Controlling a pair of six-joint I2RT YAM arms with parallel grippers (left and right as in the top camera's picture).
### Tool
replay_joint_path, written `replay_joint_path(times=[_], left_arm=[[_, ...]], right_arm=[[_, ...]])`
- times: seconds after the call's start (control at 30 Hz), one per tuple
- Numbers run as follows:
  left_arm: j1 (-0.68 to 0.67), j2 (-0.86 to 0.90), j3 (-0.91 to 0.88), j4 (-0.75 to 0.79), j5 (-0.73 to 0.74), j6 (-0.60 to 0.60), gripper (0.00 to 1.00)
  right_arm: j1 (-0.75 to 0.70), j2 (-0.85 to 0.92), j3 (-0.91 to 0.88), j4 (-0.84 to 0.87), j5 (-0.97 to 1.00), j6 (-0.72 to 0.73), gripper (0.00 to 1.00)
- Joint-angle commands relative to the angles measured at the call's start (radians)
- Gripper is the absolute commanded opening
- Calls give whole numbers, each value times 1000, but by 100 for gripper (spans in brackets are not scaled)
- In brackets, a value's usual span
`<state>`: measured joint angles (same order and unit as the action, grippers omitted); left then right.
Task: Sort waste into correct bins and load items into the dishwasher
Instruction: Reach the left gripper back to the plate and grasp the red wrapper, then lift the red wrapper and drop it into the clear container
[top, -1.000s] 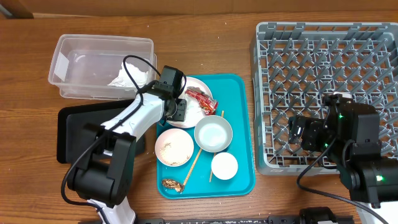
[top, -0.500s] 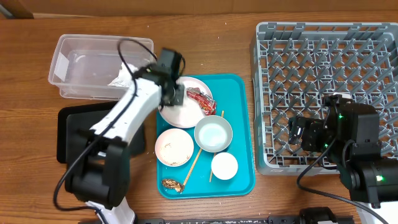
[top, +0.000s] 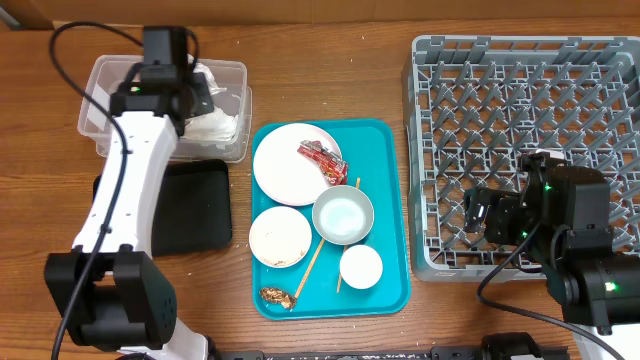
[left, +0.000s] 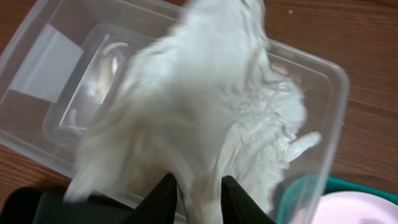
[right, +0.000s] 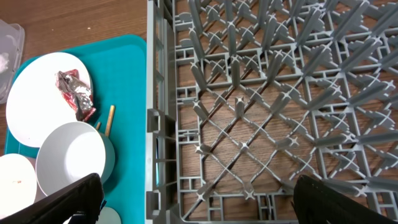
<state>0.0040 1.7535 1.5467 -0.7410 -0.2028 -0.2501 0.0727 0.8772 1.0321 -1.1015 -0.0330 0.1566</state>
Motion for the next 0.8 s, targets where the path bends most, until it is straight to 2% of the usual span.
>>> replay_joint_path(times=[0.0, 0.07, 0.2, 0.4, 0.67, 0.77], left_arm=[[22, 13, 11, 4, 98, -43, 58], [17, 12, 11, 0, 206, -50, 66], [-38, 12, 11, -52, 342, -151, 67], [-235, 37, -5, -86, 356, -227, 81], [-391, 174, -7, -80, 403, -557, 88], [-416, 224, -7, -56, 433, -605, 87]], right_arm=[[5, -4, 29, -3, 10, 0, 100], [5, -4, 29, -5, 10, 0, 100], [5, -4, 29, -4, 10, 0, 100], [5, -4, 29, -4, 10, 0, 100], [5, -4, 29, -5, 10, 0, 100], [5, -4, 29, -4, 10, 0, 100]])
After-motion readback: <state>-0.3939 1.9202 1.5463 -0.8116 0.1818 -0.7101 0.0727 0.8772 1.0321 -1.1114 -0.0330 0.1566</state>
